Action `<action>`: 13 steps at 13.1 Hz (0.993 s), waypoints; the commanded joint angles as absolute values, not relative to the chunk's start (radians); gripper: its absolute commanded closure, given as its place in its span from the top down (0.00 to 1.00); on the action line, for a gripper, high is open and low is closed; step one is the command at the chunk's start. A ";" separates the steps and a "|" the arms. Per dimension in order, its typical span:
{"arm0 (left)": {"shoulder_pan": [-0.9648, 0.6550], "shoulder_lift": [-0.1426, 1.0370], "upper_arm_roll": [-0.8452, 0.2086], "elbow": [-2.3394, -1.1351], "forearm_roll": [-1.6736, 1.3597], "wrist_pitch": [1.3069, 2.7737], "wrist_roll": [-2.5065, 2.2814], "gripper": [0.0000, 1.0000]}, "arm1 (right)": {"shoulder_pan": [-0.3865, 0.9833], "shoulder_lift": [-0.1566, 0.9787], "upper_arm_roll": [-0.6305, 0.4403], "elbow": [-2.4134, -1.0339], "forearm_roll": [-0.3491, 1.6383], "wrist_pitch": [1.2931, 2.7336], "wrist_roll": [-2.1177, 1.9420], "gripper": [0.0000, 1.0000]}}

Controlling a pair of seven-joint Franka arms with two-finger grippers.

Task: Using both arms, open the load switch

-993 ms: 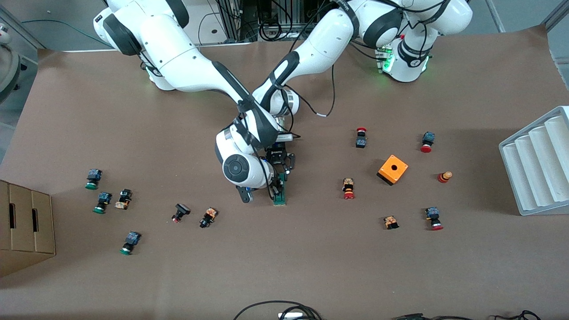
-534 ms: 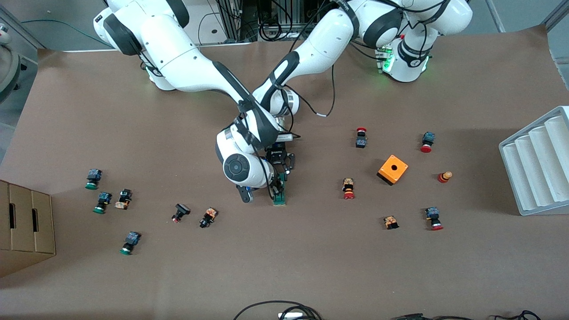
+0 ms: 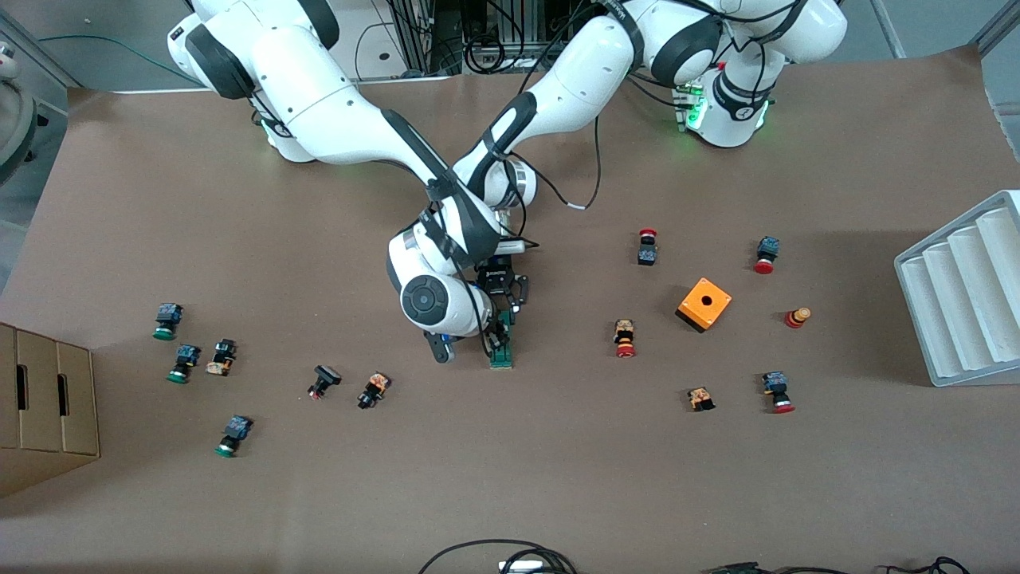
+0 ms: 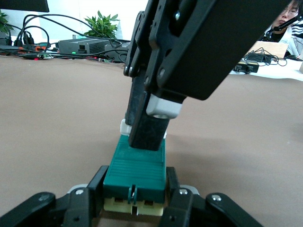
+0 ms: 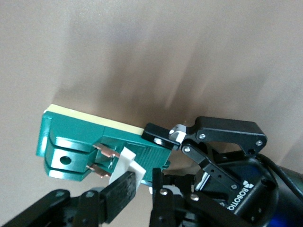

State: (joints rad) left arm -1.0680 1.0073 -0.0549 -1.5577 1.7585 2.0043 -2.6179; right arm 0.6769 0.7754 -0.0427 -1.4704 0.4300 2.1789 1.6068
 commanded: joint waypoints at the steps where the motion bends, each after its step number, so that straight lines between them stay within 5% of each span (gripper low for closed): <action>1: -1.063 1.037 -0.051 -1.536 1.764 2.033 -2.620 0.55 | 0.675 0.770 -0.049 -1.482 0.399 2.207 1.609 0.20; 13: -1.063 1.040 -0.051 -1.536 1.766 2.033 -2.620 0.54 | 0.676 0.765 -0.051 -1.476 0.391 2.204 1.605 0.00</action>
